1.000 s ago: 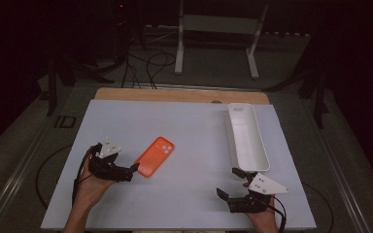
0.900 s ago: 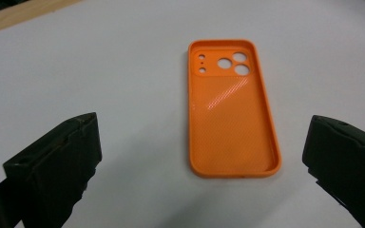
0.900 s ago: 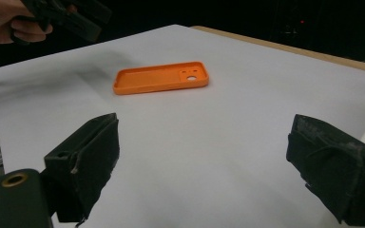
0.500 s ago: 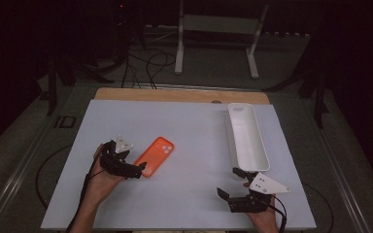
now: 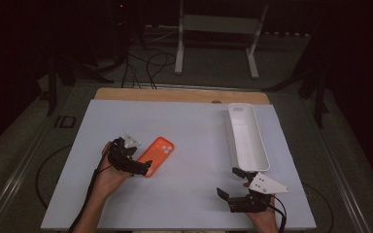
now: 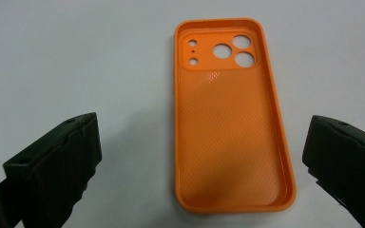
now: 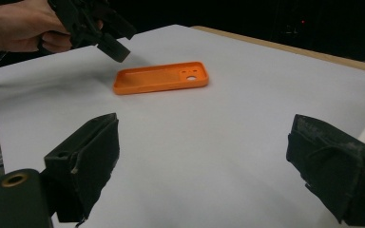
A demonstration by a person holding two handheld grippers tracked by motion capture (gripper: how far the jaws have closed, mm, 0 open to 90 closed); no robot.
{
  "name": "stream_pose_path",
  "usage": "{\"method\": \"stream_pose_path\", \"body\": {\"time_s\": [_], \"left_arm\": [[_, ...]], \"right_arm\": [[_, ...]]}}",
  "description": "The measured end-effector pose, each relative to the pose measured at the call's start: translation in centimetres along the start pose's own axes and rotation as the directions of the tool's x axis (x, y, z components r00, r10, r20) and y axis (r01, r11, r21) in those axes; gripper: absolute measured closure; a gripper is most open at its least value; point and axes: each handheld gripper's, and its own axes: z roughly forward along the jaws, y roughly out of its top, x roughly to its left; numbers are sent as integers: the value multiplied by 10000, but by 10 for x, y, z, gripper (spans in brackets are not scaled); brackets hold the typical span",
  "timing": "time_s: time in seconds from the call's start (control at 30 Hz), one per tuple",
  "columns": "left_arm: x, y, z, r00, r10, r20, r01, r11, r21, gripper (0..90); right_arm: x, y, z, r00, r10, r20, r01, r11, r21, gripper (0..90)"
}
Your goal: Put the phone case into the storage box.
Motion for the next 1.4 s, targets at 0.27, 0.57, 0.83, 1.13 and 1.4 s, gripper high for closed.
{"method": "stream_pose_path", "body": {"time_s": [0.27,0.57,0.83,1.13,1.4], "left_arm": [[-1,2,9,9999,-81,66,80,9998,200,0],[-4,3,19,9999,-50,129,44,9990,439,0],[-6,3,26,9998,24,189,-35,9983,587,0],[-9,3,33,9993,44,366,-73,9969,785,0],[-13,1,39,9990,56,437,-99,9951,982,1]], "right_arm": [[0,0,0,10000,-31,-7,31,10000,17,106],[0,0,0,10000,-44,-33,44,10000,16,106],[0,0,0,10000,-53,-43,53,10000,22,105],[0,0,1,10000,-48,-34,48,10000,32,106],[0,0,0,10000,-50,-36,50,10000,28,105]]}}
